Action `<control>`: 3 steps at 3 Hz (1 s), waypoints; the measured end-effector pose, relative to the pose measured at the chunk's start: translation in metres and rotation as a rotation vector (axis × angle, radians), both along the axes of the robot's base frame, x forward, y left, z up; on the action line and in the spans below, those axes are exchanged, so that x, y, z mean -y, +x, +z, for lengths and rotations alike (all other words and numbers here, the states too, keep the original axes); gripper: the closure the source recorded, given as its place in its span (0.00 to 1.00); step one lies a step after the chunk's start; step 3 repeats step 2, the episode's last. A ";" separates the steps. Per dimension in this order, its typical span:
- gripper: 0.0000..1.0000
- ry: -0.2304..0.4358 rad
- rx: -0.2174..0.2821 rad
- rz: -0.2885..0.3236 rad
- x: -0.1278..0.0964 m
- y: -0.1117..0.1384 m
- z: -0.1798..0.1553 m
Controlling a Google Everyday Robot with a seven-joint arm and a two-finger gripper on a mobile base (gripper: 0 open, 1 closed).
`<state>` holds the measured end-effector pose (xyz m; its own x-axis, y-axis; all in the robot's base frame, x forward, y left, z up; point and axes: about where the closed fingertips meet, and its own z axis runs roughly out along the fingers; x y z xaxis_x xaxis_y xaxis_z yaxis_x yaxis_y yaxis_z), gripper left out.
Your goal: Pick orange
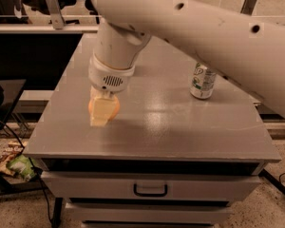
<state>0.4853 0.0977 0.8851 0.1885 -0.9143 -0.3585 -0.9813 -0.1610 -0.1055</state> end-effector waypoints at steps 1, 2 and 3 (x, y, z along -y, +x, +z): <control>1.00 0.045 0.014 0.028 0.019 -0.001 0.055; 1.00 0.045 0.014 0.028 0.019 -0.001 0.055; 1.00 0.045 0.014 0.028 0.019 -0.001 0.055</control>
Offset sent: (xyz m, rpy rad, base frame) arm -0.0073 -0.0285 0.0863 0.0745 -0.0111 0.0546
